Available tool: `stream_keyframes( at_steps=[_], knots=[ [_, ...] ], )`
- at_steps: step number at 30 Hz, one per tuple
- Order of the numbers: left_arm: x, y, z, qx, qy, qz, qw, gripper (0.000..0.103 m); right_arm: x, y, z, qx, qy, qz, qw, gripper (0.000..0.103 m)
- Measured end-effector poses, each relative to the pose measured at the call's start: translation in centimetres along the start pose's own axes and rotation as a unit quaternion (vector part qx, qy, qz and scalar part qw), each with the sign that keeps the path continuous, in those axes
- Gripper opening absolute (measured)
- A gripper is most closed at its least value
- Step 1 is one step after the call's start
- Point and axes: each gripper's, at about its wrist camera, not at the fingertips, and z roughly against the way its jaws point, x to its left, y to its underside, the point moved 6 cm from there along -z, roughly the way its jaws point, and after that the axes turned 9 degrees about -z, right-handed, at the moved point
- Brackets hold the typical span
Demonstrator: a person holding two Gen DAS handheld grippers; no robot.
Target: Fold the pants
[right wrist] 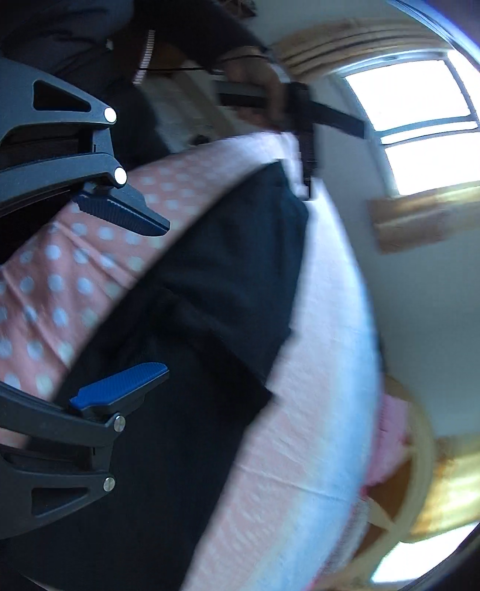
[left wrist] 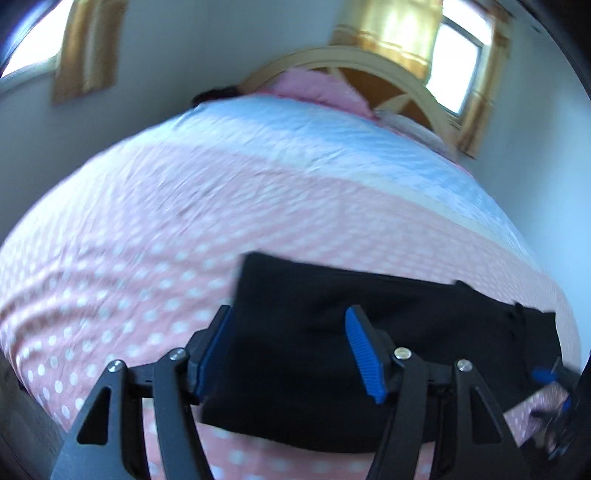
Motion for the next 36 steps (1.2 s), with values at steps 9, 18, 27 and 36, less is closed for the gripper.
stream_keyframes(
  at_steps=[9,18,27,36],
  knots=[
    [0.2,1.7,-1.3,0.021,0.020,-0.010,0.9995,0.066,-0.5,0.0,0.9,-0.011,-0.033,-0.022,0.999,0.072],
    [0.7,1.7,-1.3,0.026,0.029,0.007,0.9992,0.055,-1.2,-1.4,4.6,-0.089,-0.035,-0.047,0.994,0.072],
    [2.6,1.3,-1.0,0.016,-0.006,0.018,0.9997,0.067,-1.3,-1.2,4.4,-0.094,-0.034,-0.047,0.994,0.072],
    [1.4,1.8,-1.0,0.017,0.028,0.006,0.9995,0.039,-1.4,-1.2,4.5,-0.097,-0.028,-0.049,0.994,0.072]
  ],
)
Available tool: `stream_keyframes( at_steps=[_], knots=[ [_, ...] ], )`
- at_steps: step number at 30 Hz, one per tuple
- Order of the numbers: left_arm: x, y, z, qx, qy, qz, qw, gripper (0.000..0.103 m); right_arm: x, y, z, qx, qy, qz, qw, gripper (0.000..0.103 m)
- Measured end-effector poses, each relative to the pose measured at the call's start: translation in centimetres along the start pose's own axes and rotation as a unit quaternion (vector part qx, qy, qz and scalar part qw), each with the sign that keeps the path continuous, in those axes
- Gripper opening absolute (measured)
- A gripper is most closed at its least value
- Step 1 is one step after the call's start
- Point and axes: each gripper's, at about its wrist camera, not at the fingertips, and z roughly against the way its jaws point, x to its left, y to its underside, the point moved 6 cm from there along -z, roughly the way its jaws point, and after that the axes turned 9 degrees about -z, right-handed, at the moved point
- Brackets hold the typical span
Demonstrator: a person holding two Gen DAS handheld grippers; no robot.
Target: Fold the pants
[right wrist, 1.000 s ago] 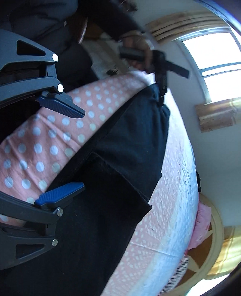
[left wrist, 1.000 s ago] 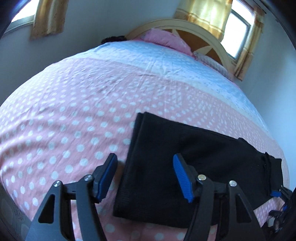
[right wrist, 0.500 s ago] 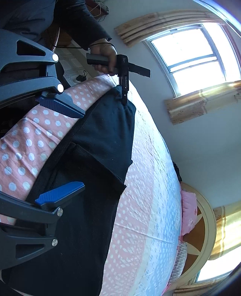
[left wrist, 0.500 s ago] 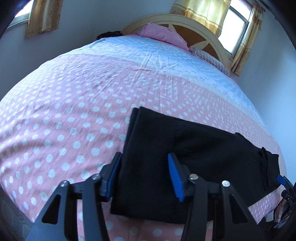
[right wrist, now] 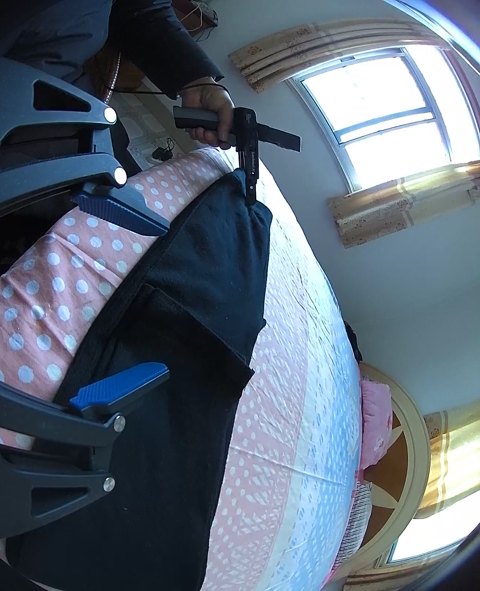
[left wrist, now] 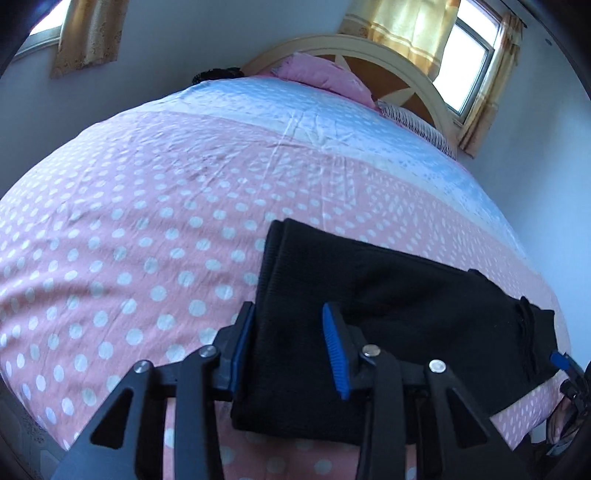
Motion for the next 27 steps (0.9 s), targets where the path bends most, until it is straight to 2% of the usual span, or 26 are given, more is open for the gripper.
stream_keyframes(
  at_steps=[2,4,6,15,20,27],
  knots=[
    [0.4,0.0,0.1,0.001,0.017,0.018,0.9997,0.036,0.0,-0.2,0.1,-0.003,0.001,-0.001,1.000,0.072],
    [0.7,0.1,0.1,0.002,0.049,0.041,0.9980,0.025,-0.1,-0.3,0.2,-0.007,0.004,-0.003,1.000,0.072],
    [0.6,0.0,0.3,0.000,0.071,0.053,0.9961,0.020,-0.3,-0.6,0.4,-0.012,0.007,-0.005,1.000,0.072],
    [-0.3,-1.1,1.5,-0.004,0.073,0.039,0.9965,0.019,-2.2,-1.5,1.4,-0.037,0.018,-0.035,0.999,0.072],
    [-0.7,-2.2,2.5,-0.015,0.095,0.061,0.9936,0.019,-2.6,-1.8,2.0,-0.049,0.023,-0.041,0.998,0.072],
    [-6.0,-4.8,6.1,-0.044,0.145,0.055,0.9869,0.019,-4.3,-3.5,4.4,-0.077,0.059,-0.063,0.993,0.072]
  ],
)
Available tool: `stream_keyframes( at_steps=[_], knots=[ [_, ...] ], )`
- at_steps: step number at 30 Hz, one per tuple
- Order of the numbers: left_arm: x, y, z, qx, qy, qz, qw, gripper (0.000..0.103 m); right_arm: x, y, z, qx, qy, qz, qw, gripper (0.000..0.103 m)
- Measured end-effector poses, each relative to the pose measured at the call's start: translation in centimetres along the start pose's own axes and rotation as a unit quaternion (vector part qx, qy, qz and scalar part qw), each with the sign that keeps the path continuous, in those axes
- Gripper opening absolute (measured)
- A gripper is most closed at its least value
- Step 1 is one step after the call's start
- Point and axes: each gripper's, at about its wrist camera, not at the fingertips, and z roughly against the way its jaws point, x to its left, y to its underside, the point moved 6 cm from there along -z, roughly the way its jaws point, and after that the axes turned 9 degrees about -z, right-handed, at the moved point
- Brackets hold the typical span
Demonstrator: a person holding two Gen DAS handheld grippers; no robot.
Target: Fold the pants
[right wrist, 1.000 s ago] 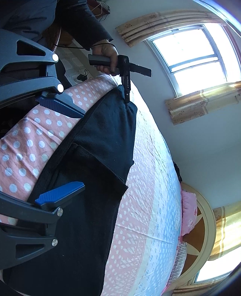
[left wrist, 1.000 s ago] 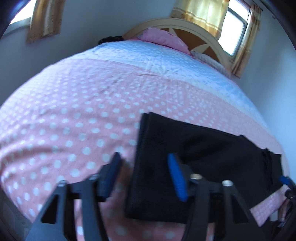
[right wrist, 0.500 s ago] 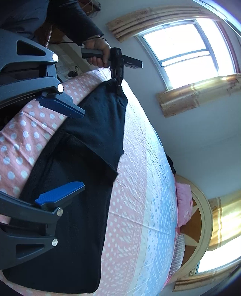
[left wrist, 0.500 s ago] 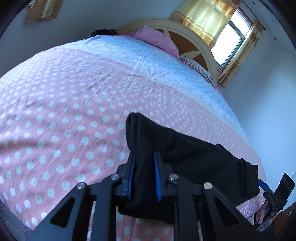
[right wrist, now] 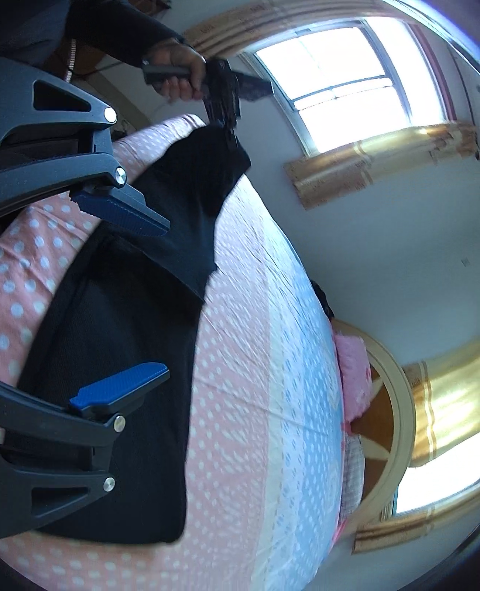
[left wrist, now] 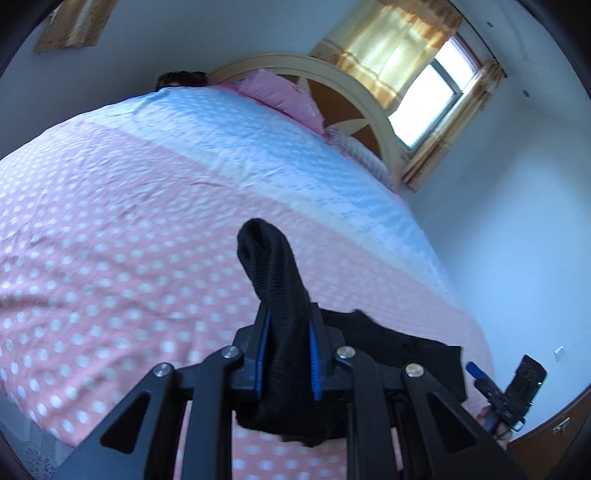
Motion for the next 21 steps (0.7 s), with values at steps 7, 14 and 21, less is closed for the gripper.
stream_keyframes(
  at_steps=[7,14,21],
  knots=[
    [-10.7,-1.9,-1.8,0.008,0.081,-0.047,0.9955,0.018,-3.5,-3.1,4.1,-0.056,0.043,-0.037,0.997,0.072],
    [-22.5,-2.4,-6.1,0.045,0.147,-0.126,0.9800,0.018,-9.0,-4.3,7.1,-0.098,0.094,-0.101,0.986,0.072],
    [-30.1,0.7,-12.6,0.109,0.165,-0.189,0.9620,0.018,-14.9,-4.5,9.7,-0.133,0.144,-0.184,0.963,0.072]
  ],
)
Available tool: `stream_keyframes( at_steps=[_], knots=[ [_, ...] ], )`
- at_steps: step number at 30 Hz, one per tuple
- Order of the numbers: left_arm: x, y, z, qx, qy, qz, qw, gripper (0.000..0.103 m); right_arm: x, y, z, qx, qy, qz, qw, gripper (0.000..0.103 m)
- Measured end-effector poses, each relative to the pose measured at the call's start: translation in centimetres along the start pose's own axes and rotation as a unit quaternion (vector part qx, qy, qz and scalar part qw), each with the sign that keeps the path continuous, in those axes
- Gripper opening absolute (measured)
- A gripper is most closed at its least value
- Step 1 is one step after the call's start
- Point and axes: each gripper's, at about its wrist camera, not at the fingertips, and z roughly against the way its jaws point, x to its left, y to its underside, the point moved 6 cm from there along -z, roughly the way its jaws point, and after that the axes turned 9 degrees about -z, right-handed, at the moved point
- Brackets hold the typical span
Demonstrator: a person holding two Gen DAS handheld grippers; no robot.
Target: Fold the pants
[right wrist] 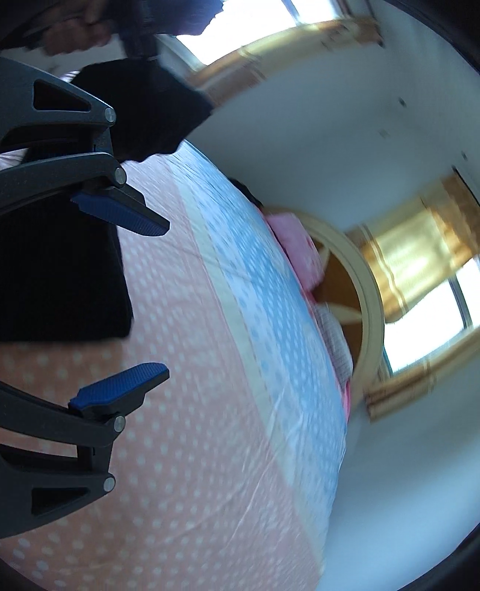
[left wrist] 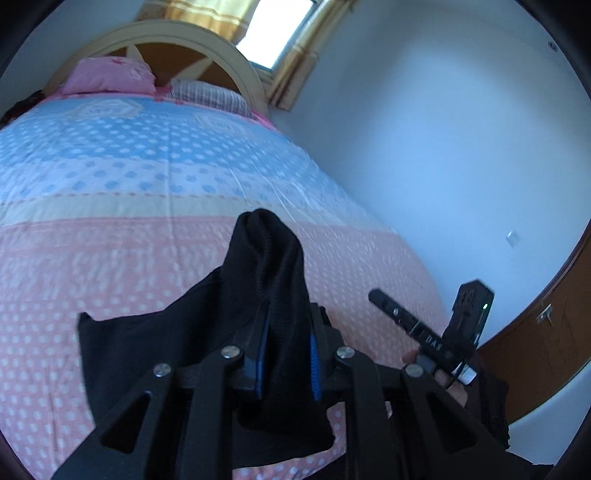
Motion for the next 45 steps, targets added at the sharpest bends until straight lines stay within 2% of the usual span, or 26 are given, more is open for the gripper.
stream_keyframes(
  at_steps=[4,9,13,17,18,19,20,21,23,25,27,30,34,36,37,38,42,45],
  knots=[
    [-0.9,1.5,-5.4,0.045,-0.010,-0.020,0.9988,0.018,-1.9,-0.9,0.0,-0.008,0.018,-0.025,0.999,0.072],
    [-2.5,3.6,-10.0,0.086,-0.018,-0.033,0.9956,0.021,-3.4,-0.8,-0.9,0.005,0.027,-0.048,0.998,0.072],
    [-4.4,4.1,-10.1,0.087,-0.004,-0.055,0.9947,0.028,-3.9,-0.5,-1.2,0.017,0.025,-0.057,0.998,0.072],
    [-5.4,3.6,-7.2,0.054,-0.007,-0.094,0.9941,0.046,-3.7,-0.3,-1.4,0.030,0.015,-0.060,0.998,0.072],
    [-5.0,3.3,-6.0,0.038,-0.012,-0.097,0.9944,0.056,-3.4,-0.2,-1.3,0.036,0.009,-0.060,0.998,0.072],
    [-4.5,3.1,-5.0,0.024,-0.021,-0.100,0.9945,0.061,-2.9,-0.1,-1.3,0.044,-0.001,-0.059,0.997,0.072],
    [-4.1,3.1,-4.1,0.011,-0.036,-0.103,0.9940,0.072,-2.6,0.0,-1.3,0.051,-0.009,-0.059,0.997,0.072],
    [-2.9,3.1,-3.0,-0.005,-0.064,-0.106,0.9923,0.081,-1.9,0.2,-1.3,0.063,-0.019,-0.058,0.996,0.072],
    [-0.8,3.2,-1.9,-0.021,-0.115,-0.113,0.9867,0.088,-0.5,0.7,-1.4,0.087,-0.029,-0.048,0.995,0.072],
    [1.8,3.8,-1.0,-0.027,-0.170,-0.112,0.9787,0.091,0.8,1.6,-1.4,0.112,-0.030,-0.034,0.993,0.072],
    [4.1,4.6,-0.6,-0.023,-0.198,-0.096,0.9751,0.091,1.8,2.7,-1.5,0.132,-0.022,-0.016,0.991,0.072],
    [7.3,6.0,-0.4,-0.014,-0.204,-0.044,0.9778,0.091,2.8,5.0,-2.2,0.169,-0.005,0.003,0.986,0.072],
    [9.1,6.6,-0.7,-0.009,-0.219,-0.024,0.9754,0.091,3.2,7.3,-3.4,0.204,0.002,0.021,0.979,0.072],
    [9.3,6.6,-1.0,-0.012,-0.220,-0.020,0.9753,0.091,3.1,7.8,-3.8,0.208,0.007,0.032,0.978,0.049],
    [9.4,6.5,-1.2,-0.013,-0.218,-0.017,0.9757,0.091,3.2,8.1,-3.8,0.215,0.003,0.036,0.976,0.026],
    [9.4,6.7,-1.2,-0.013,-0.218,-0.017,0.9758,0.091,3.3,7.9,-3.7,0.210,-0.002,0.036,0.977,0.018],
    [9.5,6.6,-1.1,-0.016,-0.219,-0.022,0.9753,0.091,4.2,6.7,-1.5,0.181,-0.038,0.041,0.982,0.015],
    [10.4,6.6,-1.0,-0.017,-0.226,-0.014,0.9738,0.091,3.6,6.0,-0.4,0.166,-0.035,0.036,0.985,0.015]
  ],
)
